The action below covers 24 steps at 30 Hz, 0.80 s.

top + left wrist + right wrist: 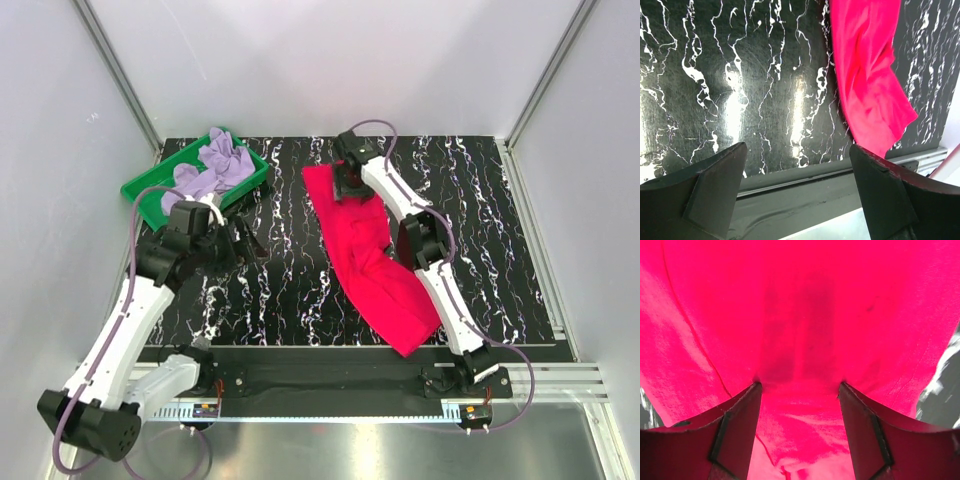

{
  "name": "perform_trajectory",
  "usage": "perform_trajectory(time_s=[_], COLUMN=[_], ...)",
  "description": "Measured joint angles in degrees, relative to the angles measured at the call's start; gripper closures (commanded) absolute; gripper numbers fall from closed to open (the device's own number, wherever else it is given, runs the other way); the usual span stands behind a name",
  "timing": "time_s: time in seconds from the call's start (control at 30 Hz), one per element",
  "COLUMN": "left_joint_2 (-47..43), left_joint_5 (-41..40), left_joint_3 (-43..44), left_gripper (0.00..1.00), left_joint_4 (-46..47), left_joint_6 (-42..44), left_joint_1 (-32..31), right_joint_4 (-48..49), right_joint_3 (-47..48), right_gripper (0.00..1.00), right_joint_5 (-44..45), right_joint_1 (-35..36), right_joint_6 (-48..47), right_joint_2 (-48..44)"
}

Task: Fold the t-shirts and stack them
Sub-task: Fold the tshirt

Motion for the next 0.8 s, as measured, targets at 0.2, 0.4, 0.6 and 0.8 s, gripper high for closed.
perform_trajectory(time_s=[0.2,0.4,0.6,0.8], left_joint_2=[5.90,12.72,22.67,29.57], left_joint_5=[3.43,9.03,13.42,18.05], left_joint_3=[0.02,0.17,2.19,2.16], left_gripper=[0.11,0.10,0.10,0.09], left_joint_4=[0.02,2.16,8.50,18.40], left_joint_6=[2.51,3.76,1.77,-7.34], left_joint_1=[-0.35,-2.21,-11.69,-22.84], right_joint_4=[6.88,8.22,2.84,2.10], right_joint_3=[2.73,2.80,-12.63,-41.00], right_gripper=[0.21,0.11,0.07,0.07], right_joint_5=[-0.57,-1.46,-1.51,-2.69], right_joint_1=[-6.16,-10.60,-10.58,-11.50], right_joint_6=[0.92,1.16,1.22,1.51], right_joint_2=[1.81,0.74,-15.63,-43.74])
